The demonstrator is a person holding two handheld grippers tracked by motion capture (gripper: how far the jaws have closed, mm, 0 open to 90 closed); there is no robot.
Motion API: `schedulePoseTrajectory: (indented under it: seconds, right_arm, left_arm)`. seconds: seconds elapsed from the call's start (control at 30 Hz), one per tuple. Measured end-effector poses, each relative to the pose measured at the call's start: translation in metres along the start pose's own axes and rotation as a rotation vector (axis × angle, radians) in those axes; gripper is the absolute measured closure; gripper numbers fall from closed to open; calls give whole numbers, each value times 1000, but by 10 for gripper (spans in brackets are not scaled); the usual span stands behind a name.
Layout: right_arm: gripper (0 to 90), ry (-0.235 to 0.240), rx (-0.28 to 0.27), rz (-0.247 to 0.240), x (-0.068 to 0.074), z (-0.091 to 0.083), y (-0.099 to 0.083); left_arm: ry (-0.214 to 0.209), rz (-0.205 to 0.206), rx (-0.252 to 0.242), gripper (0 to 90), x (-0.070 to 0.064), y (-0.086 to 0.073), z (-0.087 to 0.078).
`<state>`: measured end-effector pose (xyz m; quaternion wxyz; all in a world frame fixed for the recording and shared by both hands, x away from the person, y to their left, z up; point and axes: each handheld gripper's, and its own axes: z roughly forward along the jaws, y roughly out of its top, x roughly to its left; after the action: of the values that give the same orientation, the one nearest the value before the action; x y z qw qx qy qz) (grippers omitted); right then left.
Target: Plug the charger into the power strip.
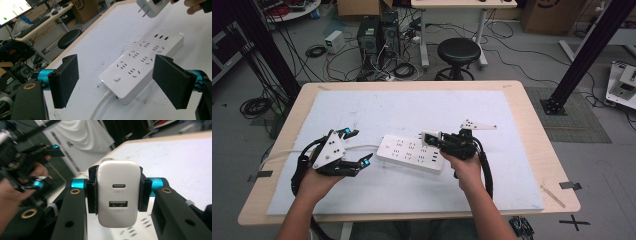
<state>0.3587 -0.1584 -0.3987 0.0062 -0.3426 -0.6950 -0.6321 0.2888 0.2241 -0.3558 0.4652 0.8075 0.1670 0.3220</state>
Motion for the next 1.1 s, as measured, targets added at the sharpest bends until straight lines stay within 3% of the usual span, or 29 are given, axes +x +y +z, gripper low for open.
schedulePoseTrajectory:
  seconds: [0.23, 0.57, 0.67, 0.7, 0.8, 0.93, 1.07, 1.1]
  right_arm:
    - [631, -84, 18, -222, 7, -5, 11]
    - [631, -145, 222, -517, 26, 1, 30]
    - [631, -144, 265, -563, 28, 4, 35]
    - [632, -147, 317, -612, 31, 6, 40]
    - [631, -137, 399, -682, 33, 12, 47]
    - [632, -120, 514, -719, 32, 23, 58]
    - [632, -96, 647, -720, 30, 36, 68]
    - [632, -96, 647, -720, 30, 36, 68]
  left_arm:
    - [18, -7, 13, 213, 5, -5, -6]
    - [40, -15, 20, 214, 9, -10, -14]
    - [44, -16, 20, 213, 10, -12, -17]
    - [44, -15, 25, 213, 10, -13, -18]
    - [49, -19, 28, 213, 10, -16, -20]
    - [55, -25, 32, 213, 11, -17, -22]
    - [48, -13, 32, 213, 11, -16, -22]
    - [48, -13, 32, 213, 11, -16, -22]
